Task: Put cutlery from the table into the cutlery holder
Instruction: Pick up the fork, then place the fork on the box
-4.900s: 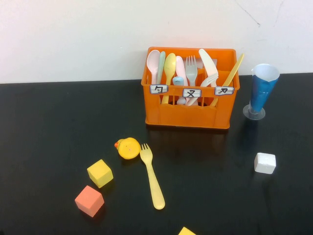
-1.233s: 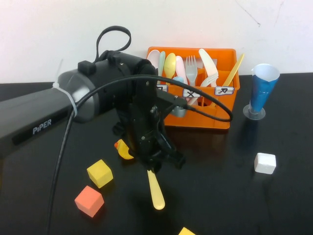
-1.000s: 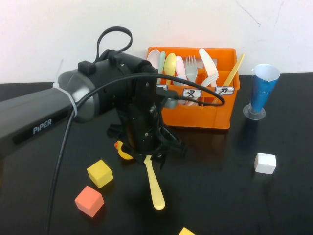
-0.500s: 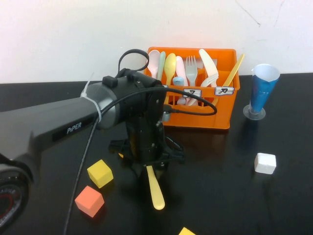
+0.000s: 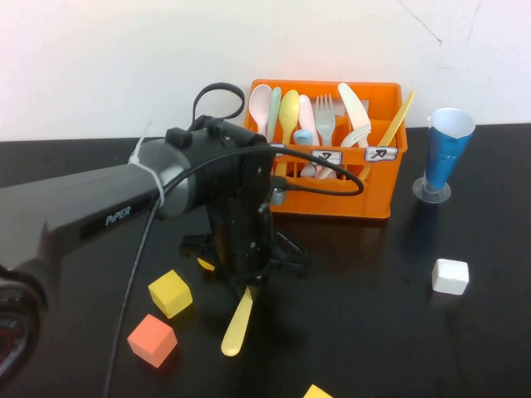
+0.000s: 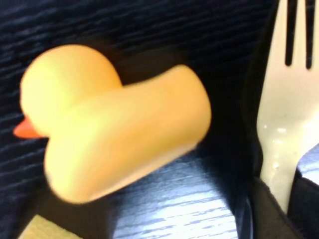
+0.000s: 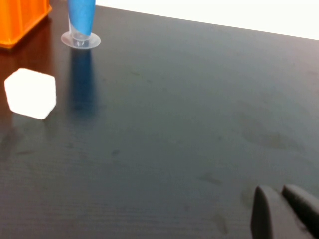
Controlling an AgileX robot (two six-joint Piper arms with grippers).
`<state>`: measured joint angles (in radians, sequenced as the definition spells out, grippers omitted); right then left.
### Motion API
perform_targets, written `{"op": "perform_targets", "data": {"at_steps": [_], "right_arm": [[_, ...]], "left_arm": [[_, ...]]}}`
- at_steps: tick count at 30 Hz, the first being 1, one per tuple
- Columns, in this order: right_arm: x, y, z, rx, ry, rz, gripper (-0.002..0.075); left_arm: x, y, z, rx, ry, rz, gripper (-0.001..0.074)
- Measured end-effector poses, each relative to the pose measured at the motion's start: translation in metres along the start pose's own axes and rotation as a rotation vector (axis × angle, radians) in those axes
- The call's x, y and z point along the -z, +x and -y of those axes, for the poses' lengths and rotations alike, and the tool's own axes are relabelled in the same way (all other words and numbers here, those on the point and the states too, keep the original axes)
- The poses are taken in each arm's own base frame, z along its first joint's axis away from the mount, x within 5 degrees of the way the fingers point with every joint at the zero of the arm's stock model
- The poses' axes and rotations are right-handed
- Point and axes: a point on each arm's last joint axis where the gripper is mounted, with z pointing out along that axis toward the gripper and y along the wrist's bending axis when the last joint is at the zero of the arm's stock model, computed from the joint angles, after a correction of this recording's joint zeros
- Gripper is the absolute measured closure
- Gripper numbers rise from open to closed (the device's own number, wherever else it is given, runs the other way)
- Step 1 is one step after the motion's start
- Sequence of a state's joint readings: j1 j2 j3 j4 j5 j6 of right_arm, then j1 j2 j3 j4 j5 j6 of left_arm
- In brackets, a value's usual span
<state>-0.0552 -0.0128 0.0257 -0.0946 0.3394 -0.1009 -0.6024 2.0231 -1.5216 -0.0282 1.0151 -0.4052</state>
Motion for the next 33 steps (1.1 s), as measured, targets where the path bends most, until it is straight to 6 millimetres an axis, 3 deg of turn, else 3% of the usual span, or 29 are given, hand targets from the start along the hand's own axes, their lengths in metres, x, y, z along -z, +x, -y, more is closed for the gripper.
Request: {"op": "perform_targets", "data": {"at_steps": [9,19,27,33], "right_arm": [[0.0,0.0,0.0,0.0,0.0,0.0,0.0696],[0.0,0.0,0.0,0.0,0.0,0.0,0.0696],[0.0,0.0,0.0,0.0,0.0,0.0,0.0696],[0.0,0.0,0.0,0.0,0.0,0.0,0.0696]], "left_arm": [[0.009,0.025,-0.006,-0.034,0.072,0.12,0.064],[0.05,0.05,-0.015,-0.12,0.163,0.392,0.064],[0.071,0.037,-0.011,-0.203,0.278,0.87,0.064],[0.099,0.019,-0.005,-0.229,0.36,1.308,0.064]]}}
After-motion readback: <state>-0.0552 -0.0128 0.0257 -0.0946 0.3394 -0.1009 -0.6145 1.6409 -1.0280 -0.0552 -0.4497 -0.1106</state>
